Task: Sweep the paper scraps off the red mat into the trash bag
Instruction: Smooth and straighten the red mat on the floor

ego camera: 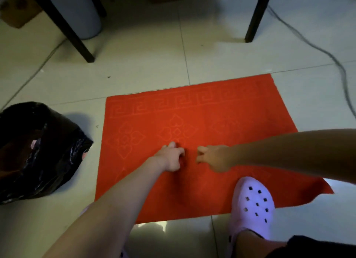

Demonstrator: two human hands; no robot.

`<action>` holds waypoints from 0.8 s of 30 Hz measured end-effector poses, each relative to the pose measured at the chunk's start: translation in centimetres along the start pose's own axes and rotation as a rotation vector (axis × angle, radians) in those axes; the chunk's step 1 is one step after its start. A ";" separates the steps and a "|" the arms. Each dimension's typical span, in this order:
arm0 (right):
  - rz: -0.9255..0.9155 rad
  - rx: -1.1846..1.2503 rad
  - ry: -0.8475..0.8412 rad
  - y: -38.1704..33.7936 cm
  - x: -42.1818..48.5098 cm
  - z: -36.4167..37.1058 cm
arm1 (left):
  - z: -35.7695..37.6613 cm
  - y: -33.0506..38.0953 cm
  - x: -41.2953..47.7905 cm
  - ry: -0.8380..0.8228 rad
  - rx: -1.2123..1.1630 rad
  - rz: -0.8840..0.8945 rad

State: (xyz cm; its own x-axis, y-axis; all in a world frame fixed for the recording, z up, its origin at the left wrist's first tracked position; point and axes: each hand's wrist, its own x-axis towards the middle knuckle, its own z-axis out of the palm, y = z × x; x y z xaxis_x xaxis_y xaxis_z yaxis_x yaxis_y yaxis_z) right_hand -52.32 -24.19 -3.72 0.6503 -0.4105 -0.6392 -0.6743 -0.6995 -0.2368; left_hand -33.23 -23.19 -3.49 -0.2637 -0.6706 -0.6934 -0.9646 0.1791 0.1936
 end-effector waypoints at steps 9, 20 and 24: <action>0.844 0.831 0.954 2.9 -7.2 12.3 | -1.9 10.5 4.5 0.042 0.004 0.106; 1.323 0.931 0.978 3.7 -12.8 15.0 | 0.7 24.5 5.8 -0.053 0.116 0.292; 1.376 0.960 0.981 3.9 -14.1 15.8 | 1.8 26.7 5.8 -0.073 0.134 0.347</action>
State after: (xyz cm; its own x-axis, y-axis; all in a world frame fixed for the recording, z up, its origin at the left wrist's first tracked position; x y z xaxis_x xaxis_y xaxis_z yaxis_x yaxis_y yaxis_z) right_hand -69.64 -11.85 -7.19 -0.6968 -0.6820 -0.2221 -0.5277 0.6972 -0.4853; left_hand -60.53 -21.02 -3.61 -0.5700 -0.5013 -0.6510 -0.8087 0.4823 0.3367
